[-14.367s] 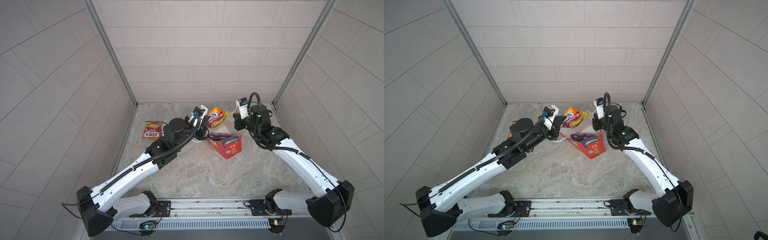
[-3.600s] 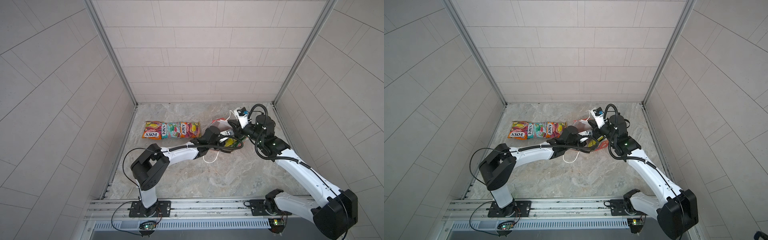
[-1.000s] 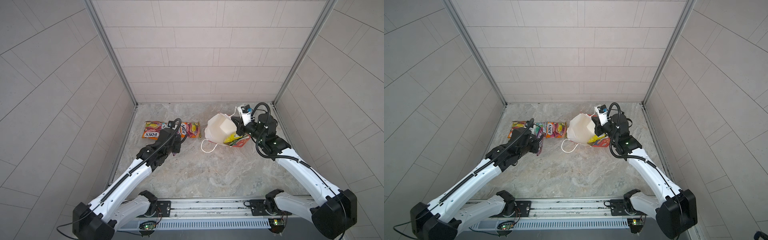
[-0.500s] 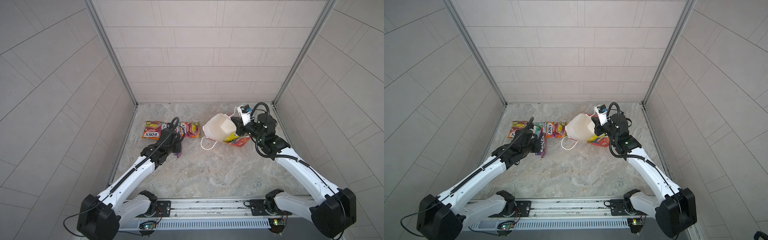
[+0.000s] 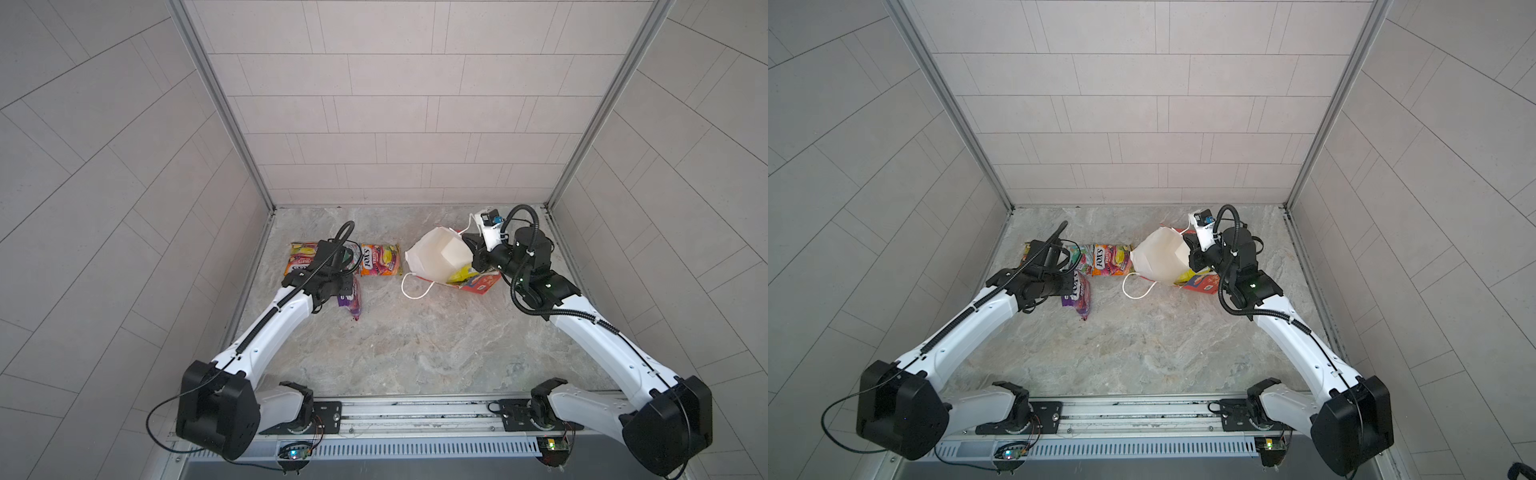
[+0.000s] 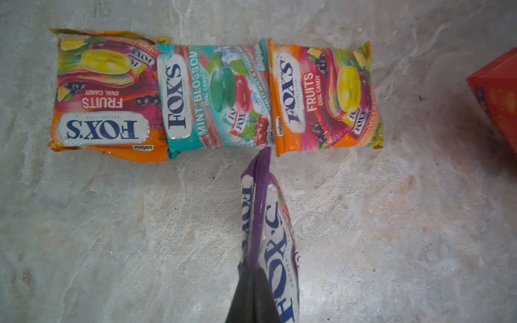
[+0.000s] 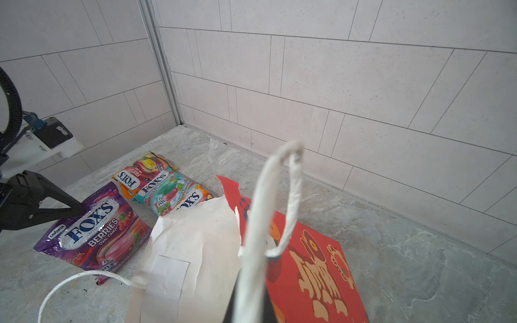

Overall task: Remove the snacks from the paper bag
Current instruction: 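Carry the purple packet nearer the robot than the packet row and lower it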

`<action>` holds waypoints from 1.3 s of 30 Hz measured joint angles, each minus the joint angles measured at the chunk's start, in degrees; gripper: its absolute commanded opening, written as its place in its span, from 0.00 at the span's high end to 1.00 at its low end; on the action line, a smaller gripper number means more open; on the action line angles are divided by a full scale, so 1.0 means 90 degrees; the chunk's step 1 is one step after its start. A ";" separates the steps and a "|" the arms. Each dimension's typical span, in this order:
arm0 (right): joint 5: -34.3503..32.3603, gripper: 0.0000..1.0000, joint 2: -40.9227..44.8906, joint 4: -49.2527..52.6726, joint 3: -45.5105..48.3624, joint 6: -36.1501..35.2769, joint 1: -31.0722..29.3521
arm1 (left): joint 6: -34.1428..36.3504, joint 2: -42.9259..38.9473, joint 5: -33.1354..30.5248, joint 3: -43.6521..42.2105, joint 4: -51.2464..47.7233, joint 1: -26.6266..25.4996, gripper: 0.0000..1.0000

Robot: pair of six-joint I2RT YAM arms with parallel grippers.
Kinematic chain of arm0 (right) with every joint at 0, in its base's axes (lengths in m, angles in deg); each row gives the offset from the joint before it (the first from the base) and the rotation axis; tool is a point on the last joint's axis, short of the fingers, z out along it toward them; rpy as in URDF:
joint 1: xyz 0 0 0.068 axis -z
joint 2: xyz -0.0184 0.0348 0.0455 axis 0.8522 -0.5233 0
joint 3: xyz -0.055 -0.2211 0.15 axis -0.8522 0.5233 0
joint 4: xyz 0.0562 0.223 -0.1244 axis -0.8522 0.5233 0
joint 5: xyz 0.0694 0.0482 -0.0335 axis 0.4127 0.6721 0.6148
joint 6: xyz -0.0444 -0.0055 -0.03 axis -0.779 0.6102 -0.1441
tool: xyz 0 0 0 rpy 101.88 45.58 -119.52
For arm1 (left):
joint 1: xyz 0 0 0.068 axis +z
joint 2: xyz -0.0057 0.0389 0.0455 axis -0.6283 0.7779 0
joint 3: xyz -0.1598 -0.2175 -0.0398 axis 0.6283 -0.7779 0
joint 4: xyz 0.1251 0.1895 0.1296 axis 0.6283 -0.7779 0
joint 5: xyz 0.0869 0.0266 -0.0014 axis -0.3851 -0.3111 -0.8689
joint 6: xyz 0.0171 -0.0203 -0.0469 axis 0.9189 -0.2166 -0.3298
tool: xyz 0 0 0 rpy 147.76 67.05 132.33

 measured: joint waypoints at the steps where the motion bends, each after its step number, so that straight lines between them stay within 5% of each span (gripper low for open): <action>1: -0.0007 1.00 0.0000 0.0000 0.0000 -0.0002 0.0000 | 0.0073 0.0046 -0.0058 0.0075 -0.0158 0.0039 1.00; 8: -0.0063 1.00 0.0000 0.0000 0.0000 -0.0027 0.0000 | 0.0668 0.0510 -0.0675 0.0644 -0.1137 0.0260 0.90; 11: -0.0087 1.00 0.0000 0.0000 0.0000 -0.0027 0.0000 | 0.0901 0.0651 -0.1069 0.0840 -0.1440 0.0345 0.64; 14: -0.0100 1.00 0.0000 0.0000 0.0002 -0.0029 0.0010 | 0.1035 0.0690 -0.1396 0.1005 -0.1678 0.0386 0.48; 20: -0.0104 1.00 0.0000 0.0000 0.0002 -0.0029 0.0012 | 0.1032 0.0520 -0.1251 0.1299 -0.1739 0.0401 0.40; 22: -0.0104 1.00 0.0000 0.0000 0.0002 -0.0029 0.0012 | 0.0918 0.0410 -0.1022 0.1299 -0.1654 0.0325 0.43; 27: -0.0104 1.00 0.0000 0.0000 0.0007 -0.0029 0.0012 | 0.0359 0.0340 -0.0389 0.0882 -0.0823 -0.0267 0.76; 32: -0.0104 1.00 -0.0002 0.0000 0.0010 -0.0029 0.0012 | -0.0267 0.0894 0.0498 0.0061 0.0032 -0.0430 0.98; 39: -0.0107 1.00 -0.0002 0.0000 0.0027 -0.0029 0.0012 | -0.0845 0.1596 0.0945 -0.0860 0.0748 -0.0430 1.00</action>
